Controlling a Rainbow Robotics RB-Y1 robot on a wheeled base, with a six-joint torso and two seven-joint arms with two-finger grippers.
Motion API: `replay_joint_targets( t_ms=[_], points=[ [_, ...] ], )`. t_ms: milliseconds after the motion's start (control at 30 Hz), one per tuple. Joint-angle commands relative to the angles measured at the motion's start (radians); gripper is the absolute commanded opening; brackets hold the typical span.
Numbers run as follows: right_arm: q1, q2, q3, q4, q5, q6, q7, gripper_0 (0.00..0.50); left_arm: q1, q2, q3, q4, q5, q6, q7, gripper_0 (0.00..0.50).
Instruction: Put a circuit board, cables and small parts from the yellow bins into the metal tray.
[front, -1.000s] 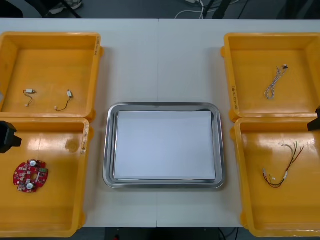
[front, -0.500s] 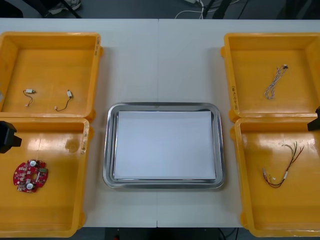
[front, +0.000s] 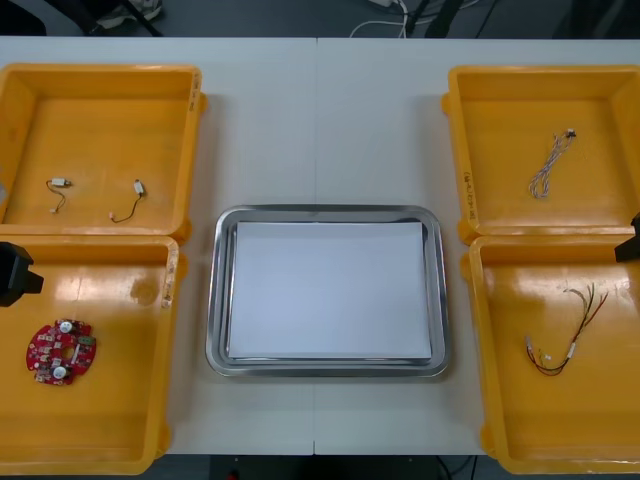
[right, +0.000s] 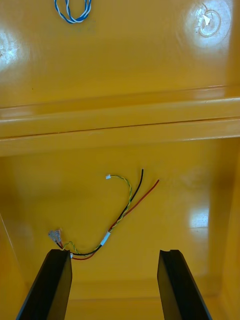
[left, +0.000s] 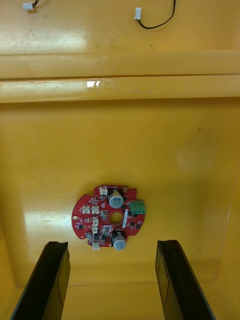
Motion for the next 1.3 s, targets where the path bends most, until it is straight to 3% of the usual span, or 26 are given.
replay_joint_targets(
  t_ms=[33,1300],
  points=[
    [-0.027,-0.038,-0.032,-0.008,-0.005,0.004,-0.052,0.500,0.018,0.046,0.031,-0.029,-0.001,-0.006,-0.085,0.500],
    [-0.027,-0.038,-0.032,-0.008,-0.005,0.004,-0.052,0.500,0.046,0.024,0.011,0.001,-0.024,0.006,-0.092,0.500]
  ],
)
